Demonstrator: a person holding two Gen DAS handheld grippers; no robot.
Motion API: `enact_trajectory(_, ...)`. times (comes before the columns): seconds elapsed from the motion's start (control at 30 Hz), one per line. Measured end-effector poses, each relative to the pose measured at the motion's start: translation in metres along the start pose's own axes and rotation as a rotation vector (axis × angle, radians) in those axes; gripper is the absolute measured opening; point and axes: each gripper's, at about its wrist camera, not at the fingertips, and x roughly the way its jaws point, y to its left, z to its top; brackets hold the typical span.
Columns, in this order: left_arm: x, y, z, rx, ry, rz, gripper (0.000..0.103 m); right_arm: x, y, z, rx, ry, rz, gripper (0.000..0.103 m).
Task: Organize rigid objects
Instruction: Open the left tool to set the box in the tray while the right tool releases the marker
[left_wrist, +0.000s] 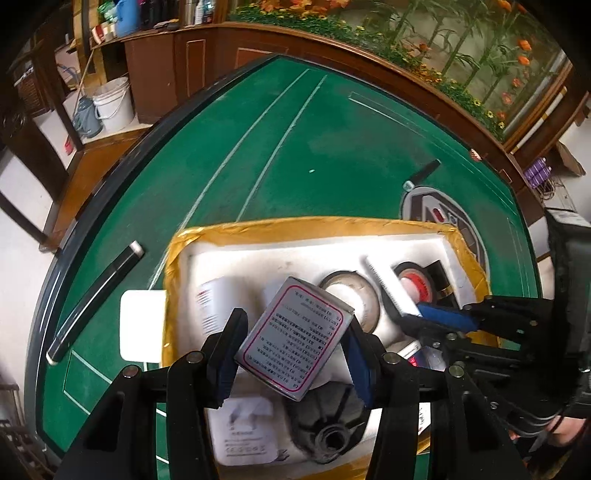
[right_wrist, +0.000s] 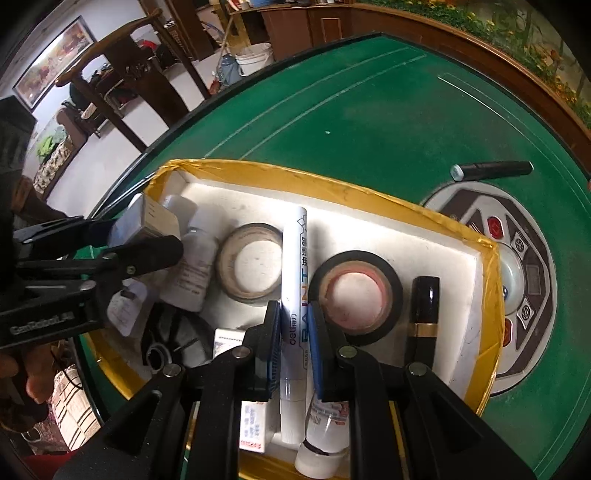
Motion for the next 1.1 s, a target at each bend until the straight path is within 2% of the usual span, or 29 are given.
enact_trajectory(0.23,0.011,-0.025,0.005,0.057,0.029,-0.017,0.054,0.0,-0.016,-0.006,0.047,0.001,-0.008,0.014)
enact_trajectory(0.6,0.016,-0.051,-0.017,0.159,0.054,-0.013,0.054,-0.002,-0.024,-0.007,0.073,-0.005,0.002,0.015)
enact_trajectory(0.7,0.018,-0.049,-0.02,0.149,0.054,-0.005,0.056,-0.004,-0.025,-0.007,0.081,-0.011,0.006,0.015)
enact_trajectory(0.77,0.018,-0.045,-0.019,0.123,0.062,0.0,0.059,-0.007,-0.026,-0.007,0.088,-0.023,0.002,0.022)
enact_trajectory(0.83,0.015,-0.041,-0.018,0.109,0.052,0.014,0.068,-0.012,-0.026,-0.008,0.09,-0.037,0.0,0.037)
enact_trajectory(1.1,-0.012,-0.016,-0.023,0.077,-0.001,0.034,0.072,-0.028,-0.016,-0.009,0.08,-0.068,-0.001,0.041)
